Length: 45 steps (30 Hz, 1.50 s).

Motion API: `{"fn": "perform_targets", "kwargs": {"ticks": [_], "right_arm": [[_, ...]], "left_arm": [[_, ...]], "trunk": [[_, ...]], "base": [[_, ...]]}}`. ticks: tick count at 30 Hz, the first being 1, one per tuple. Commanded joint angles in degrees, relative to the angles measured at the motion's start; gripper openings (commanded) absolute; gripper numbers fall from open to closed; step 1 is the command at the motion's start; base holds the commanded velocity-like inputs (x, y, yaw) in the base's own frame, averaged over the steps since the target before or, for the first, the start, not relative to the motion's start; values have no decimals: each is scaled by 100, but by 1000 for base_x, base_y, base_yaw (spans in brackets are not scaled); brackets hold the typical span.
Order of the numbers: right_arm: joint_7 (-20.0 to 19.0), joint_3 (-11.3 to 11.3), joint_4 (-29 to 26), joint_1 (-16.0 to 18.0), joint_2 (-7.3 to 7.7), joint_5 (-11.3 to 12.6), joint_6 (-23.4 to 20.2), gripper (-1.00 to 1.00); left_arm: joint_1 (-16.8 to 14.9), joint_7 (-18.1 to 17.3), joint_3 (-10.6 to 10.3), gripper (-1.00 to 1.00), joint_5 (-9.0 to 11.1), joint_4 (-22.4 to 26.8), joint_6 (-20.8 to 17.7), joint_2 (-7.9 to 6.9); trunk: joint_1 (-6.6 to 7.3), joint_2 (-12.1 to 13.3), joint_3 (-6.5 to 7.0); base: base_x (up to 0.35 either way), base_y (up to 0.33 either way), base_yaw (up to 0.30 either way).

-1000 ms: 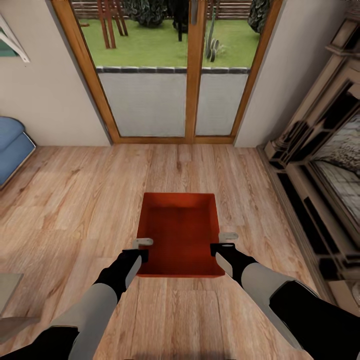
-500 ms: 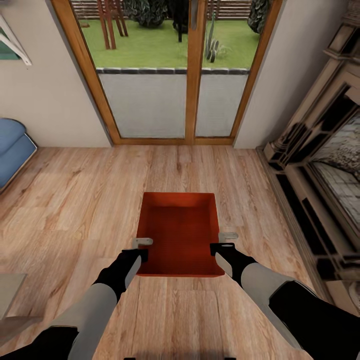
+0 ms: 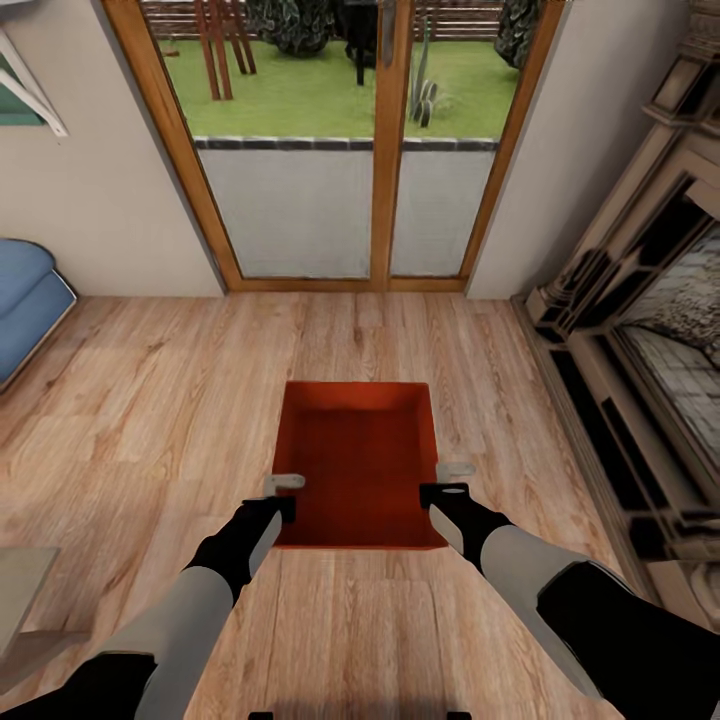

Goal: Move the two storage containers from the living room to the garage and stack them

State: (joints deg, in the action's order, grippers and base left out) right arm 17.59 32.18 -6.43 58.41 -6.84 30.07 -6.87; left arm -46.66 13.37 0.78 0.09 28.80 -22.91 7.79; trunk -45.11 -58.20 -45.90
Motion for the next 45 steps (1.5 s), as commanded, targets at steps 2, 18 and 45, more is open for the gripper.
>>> {"fn": "perform_targets", "kwargs": {"ticks": [2,18,45], "right_arm": [[-107,474,-34,3,3,-109,3,-100],[-98,473,-34,4,-2,-116,16,-100],[284,456,-34,4,-10,-116,18,-100]], "left_arm": [[-1,34,-8,-100,26,-6,-460,3],[-1,34,-8,-100,26,-6,-460,-5],[-1,34,-8,-100,26,-6,-460,-6]], "trunk": [[44,79,33],[396,720,320],[989,1803,805]], "base": [[0,0,0],[0,0,0],[0,0,0]]}}
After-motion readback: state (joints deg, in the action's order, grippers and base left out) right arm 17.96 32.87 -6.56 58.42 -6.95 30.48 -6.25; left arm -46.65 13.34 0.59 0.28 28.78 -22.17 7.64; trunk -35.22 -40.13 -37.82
